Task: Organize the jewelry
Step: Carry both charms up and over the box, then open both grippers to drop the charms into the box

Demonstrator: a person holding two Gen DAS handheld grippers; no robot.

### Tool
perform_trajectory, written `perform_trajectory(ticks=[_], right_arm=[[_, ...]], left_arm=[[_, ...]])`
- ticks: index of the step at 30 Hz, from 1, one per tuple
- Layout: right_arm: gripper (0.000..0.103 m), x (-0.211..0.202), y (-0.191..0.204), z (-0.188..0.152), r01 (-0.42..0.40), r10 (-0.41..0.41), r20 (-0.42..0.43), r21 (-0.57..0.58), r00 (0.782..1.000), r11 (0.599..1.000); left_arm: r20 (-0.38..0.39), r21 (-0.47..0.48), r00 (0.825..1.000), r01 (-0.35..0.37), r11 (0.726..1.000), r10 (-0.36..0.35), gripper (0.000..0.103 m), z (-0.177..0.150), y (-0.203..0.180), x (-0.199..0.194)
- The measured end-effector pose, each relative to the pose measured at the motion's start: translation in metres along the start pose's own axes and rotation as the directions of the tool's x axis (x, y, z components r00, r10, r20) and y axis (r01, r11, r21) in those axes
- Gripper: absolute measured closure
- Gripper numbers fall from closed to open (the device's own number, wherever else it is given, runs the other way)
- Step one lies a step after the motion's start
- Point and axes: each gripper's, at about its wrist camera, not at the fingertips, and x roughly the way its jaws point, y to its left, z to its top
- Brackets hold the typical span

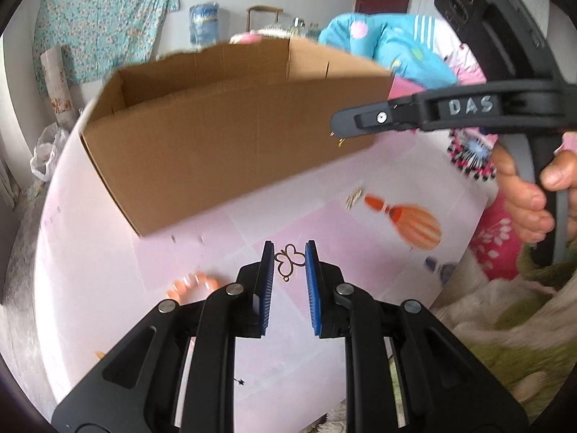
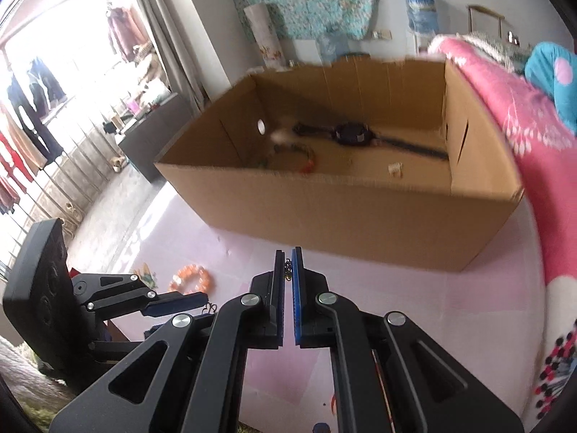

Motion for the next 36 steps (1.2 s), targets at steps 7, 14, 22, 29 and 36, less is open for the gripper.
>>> perform_trajectory(ticks=[7,14,22,29,36], right_arm=[[0.099,-0.019,-0.013,0.055,-0.019,0.024,0.115,-0.049,0.993,0.999],[0.099,0.036,-0.06,0.104,-0.06,0.062,-0.04,0.044,0.997,0.997],[0.099,0.097,-0.079,0.101,0.013,-0.001,-0.228,0.05,0.974,0.999],[0.096,0.092,-0.085,0.106,0.03,-0.016,-0.219,0.058,0.975,0.998],[0.069,0.081,-0.085,0.107,0.043,-0.031,-0.187,0.06,0.982,0.997]], left_arm=[[0.165,0.03,0.985,0.044,0.999,-0.049,0.087,0.074,0.007,-0.035],[0.041,-0.047,0.998,0.048,0.998,-0.046,0.087,0.155,0.035,0.027],[-0.224,-0.214,0.97,0.042,0.976,-0.091,0.087,0.16,0.067,0.119],[-0.248,-0.258,0.963,0.039,0.965,-0.105,0.085,0.16,0.072,0.134],[-0.247,-0.277,0.964,0.022,0.961,-0.093,0.074,0.159,0.077,0.132]])
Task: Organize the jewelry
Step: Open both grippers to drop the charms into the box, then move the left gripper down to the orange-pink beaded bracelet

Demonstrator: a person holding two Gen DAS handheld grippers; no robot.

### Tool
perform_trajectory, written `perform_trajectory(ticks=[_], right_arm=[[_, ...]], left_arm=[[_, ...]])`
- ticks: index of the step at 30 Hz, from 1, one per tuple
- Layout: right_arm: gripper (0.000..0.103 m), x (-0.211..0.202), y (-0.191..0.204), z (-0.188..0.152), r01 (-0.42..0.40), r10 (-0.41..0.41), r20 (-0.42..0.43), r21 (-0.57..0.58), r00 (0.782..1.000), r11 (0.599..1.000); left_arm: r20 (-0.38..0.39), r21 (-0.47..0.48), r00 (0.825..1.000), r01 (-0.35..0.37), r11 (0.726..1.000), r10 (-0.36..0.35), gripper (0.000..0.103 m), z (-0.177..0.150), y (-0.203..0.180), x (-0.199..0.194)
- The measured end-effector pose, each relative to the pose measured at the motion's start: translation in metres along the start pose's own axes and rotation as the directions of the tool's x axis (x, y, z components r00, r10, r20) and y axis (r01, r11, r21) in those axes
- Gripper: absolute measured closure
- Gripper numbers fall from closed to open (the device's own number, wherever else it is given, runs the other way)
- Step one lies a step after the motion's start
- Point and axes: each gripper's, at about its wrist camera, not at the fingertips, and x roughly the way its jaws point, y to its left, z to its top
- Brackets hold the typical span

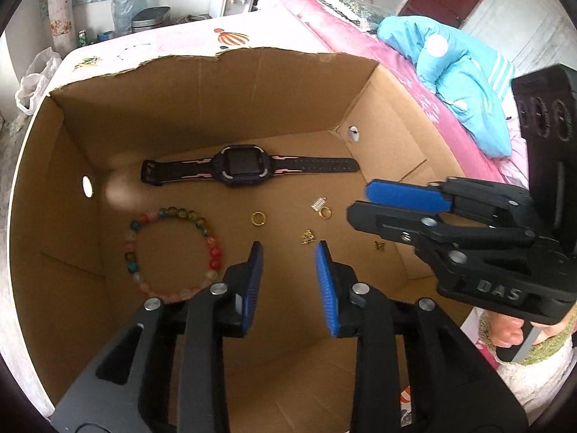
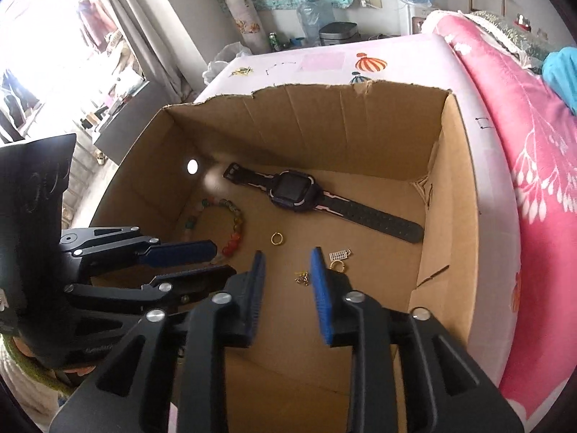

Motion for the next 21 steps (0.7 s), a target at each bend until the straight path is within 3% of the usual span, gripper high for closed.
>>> perform_trajectory(ticks=[7,14,16,18,21], right_arm=[[0.057,-0.022,0.003,-0.002,-0.022,0.021,0.058,0.003,0.998,1.0],[0.037,-0.07,0.01,-0.012,-0.061,0.062,0.185,-0.01,0.981,0.998],[0.031,-0.089,0.013,-0.02,-0.066,0.069,0.229,-0.022,0.971,0.998],[0.027,-0.111,0.016,-0.033,-0.072,0.08,0.278,-0.038,0.957,0.997],[0.021,-0.135,0.018,-0.057,-0.069,0.083,0.332,-0.055,0.939,0.996]], left_arm=[[0.05,-0.006,0.999,-0.005,1.0,0.005,0.073,-0.001,0.003,-0.019],[0.147,-0.01,0.989,0.0,1.0,0.002,0.054,-0.013,0.002,-0.063],[0.198,-0.01,0.98,0.005,1.0,-0.003,0.051,-0.022,0.003,-0.085],[0.25,-0.009,0.968,0.005,1.0,-0.003,0.04,-0.036,0.005,-0.11],[0.311,-0.024,0.95,0.004,1.0,0.003,0.032,-0.061,0.013,-0.14]])
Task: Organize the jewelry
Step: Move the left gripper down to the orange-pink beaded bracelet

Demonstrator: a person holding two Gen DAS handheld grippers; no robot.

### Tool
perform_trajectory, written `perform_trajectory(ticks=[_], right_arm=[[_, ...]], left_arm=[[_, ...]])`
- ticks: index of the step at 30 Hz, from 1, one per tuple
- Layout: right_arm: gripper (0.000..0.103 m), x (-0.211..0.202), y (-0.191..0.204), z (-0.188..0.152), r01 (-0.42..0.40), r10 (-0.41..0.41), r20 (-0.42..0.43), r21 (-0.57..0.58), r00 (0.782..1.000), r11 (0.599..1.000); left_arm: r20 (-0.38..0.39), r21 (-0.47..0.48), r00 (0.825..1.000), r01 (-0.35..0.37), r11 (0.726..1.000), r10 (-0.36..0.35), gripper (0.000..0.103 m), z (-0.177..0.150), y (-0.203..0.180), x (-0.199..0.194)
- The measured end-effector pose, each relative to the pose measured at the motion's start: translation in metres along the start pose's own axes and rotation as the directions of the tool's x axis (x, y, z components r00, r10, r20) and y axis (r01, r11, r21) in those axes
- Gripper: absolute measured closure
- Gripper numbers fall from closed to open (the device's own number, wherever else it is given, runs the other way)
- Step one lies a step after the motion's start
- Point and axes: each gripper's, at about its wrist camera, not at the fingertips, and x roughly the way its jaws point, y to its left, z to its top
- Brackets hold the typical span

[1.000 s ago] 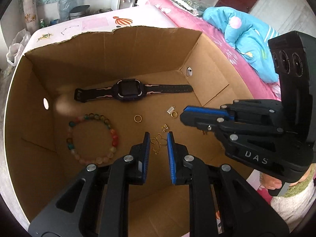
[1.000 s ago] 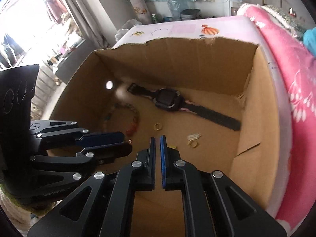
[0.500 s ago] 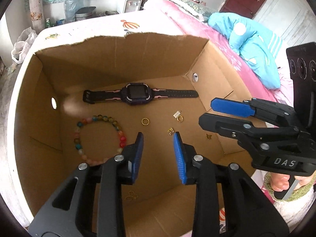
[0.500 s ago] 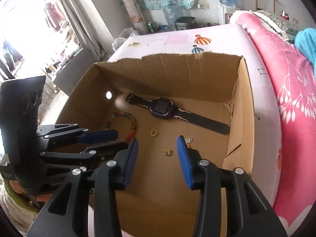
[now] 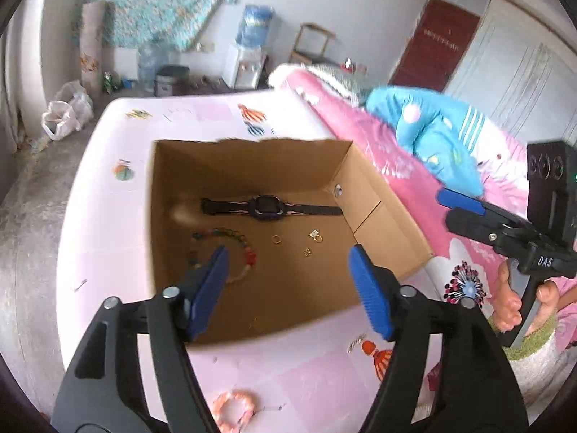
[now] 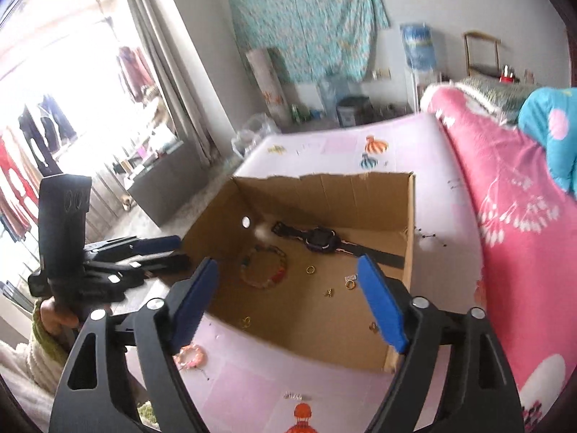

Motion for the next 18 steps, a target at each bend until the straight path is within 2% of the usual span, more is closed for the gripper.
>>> perform_trajectory(ticks=[4,7,9,13,18], right_arm=[[0.015,-0.024,0.004,-0.029,0.002,-0.002,0.023,0.003,1.0,1.0],[0.013,-0.026,0.005,-0.055,0.016,-0.016,-0.014,0.023,1.0,1.0],[0.013,-0.02,0.004,-0.074,0.032,-0.029,-0.057,0.058,0.998,0.998],[0.013,0.006,-0.008,-0.106,0.04,-0.012,-0.158,0.171,0.987,0.984],[0.013,0.036,-0.014,-0.128,0.111,-0.058,-0.24,0.215,0.969,0.97]], left_arm=[[0.029,-0.067,0.999,-0.021,0.997,0.023,0.028,-0.027,0.021,-0.036],[0.016,-0.125,0.997,-0.07,0.99,0.073,0.027,-0.055,0.039,-0.052],[-0.009,-0.142,0.992,-0.128,0.982,0.128,0.027,-0.072,0.048,-0.056],[-0.065,-0.144,0.981,-0.189,0.971,0.181,0.027,-0.098,0.055,-0.051],[-0.136,-0.04,0.959,-0.254,0.966,0.247,0.027,-0.12,0.038,-0.024]])
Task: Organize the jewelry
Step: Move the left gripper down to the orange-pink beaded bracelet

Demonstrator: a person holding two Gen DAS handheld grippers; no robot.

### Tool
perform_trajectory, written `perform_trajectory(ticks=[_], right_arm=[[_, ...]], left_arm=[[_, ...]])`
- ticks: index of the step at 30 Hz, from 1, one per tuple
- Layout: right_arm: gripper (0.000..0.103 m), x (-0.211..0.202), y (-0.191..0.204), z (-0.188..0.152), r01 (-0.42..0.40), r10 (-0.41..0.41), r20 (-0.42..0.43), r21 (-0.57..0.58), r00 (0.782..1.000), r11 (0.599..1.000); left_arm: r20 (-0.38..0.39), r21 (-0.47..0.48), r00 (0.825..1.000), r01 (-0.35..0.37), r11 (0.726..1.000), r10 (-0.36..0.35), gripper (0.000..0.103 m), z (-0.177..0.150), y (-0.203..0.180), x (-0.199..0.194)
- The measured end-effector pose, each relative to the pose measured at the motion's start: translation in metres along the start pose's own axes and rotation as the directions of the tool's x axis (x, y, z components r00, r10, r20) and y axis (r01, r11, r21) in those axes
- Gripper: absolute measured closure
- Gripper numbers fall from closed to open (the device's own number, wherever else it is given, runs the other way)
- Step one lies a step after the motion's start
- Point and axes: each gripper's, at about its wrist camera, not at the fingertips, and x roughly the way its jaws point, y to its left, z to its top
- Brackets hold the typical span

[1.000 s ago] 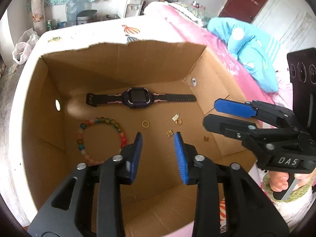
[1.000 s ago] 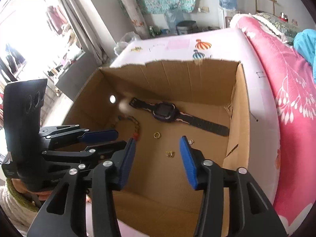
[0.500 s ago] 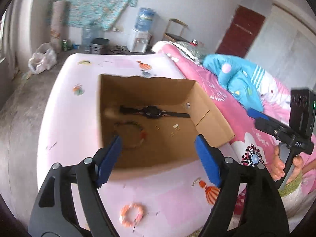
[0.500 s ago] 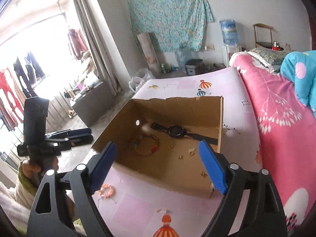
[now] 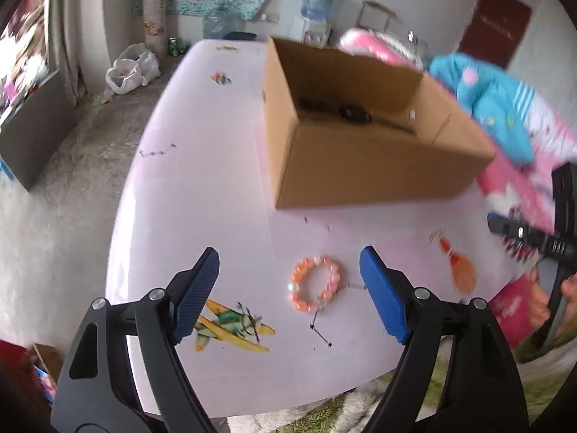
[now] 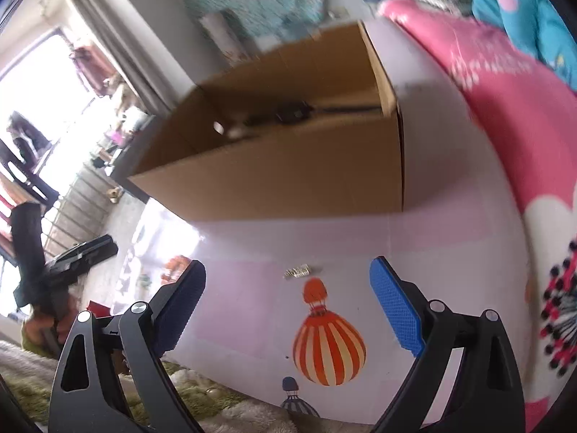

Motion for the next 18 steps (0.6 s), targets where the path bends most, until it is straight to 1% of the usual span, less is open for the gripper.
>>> perform_trajectory(ticks=[1,2,4,6,9,12,16,17,18], right_arm=[[0.013,0.003,0.0,0.0,0.021,-0.021,-0.003,0.002,1.0,1.0],[0.013,0.006,-0.001,-0.001,0.031,-0.031,-0.007,0.007,0.999,0.999],[0.013,0.011,-0.003,-0.001,0.039,-0.039,-0.02,0.029,0.999,0.999],[0.013,0.015,-0.006,-0.002,0.05,-0.049,-0.028,0.057,0.998,0.997],[0.013,0.021,-0.009,-0.004,0.098,-0.095,-0.044,0.068,0.995,0.993],[0.013,0.027,-0.011,-0.007,0.148,-0.144,-0.062,0.065,0.988,0.987],[0.013,0.033,-0.018,-0.012,0.145,-0.135,-0.092,0.106,0.987,0.984],[0.013,0.034,-0.02,-0.013,0.14,-0.129,-0.099,0.12,0.987,0.983],[0.013,0.033,-0.019,-0.014,0.137,-0.127,-0.088,0.122,0.988,0.983]], left_arm=[[-0.011,0.037,1.0,-0.014,0.999,0.014,0.027,-0.004,-0.01,0.008],[-0.02,0.059,1.0,-0.012,0.998,0.013,0.027,-0.006,-0.017,0.014],[-0.055,0.097,0.998,-0.025,0.995,0.03,0.027,-0.013,-0.029,0.029],[-0.096,0.122,0.994,-0.037,0.992,0.049,0.027,-0.018,-0.038,0.044],[-0.122,0.164,0.988,-0.071,0.984,0.092,0.027,-0.022,-0.047,0.059],[-0.141,0.171,0.984,-0.081,0.982,0.106,0.027,-0.022,-0.05,0.066],[-0.149,0.193,0.977,-0.12,0.974,0.15,0.027,-0.022,-0.053,0.073],[-0.148,0.195,0.977,-0.122,0.973,0.152,0.027,-0.022,-0.054,0.074],[-0.148,0.196,0.977,-0.121,0.973,0.151,0.027,-0.021,-0.054,0.074]])
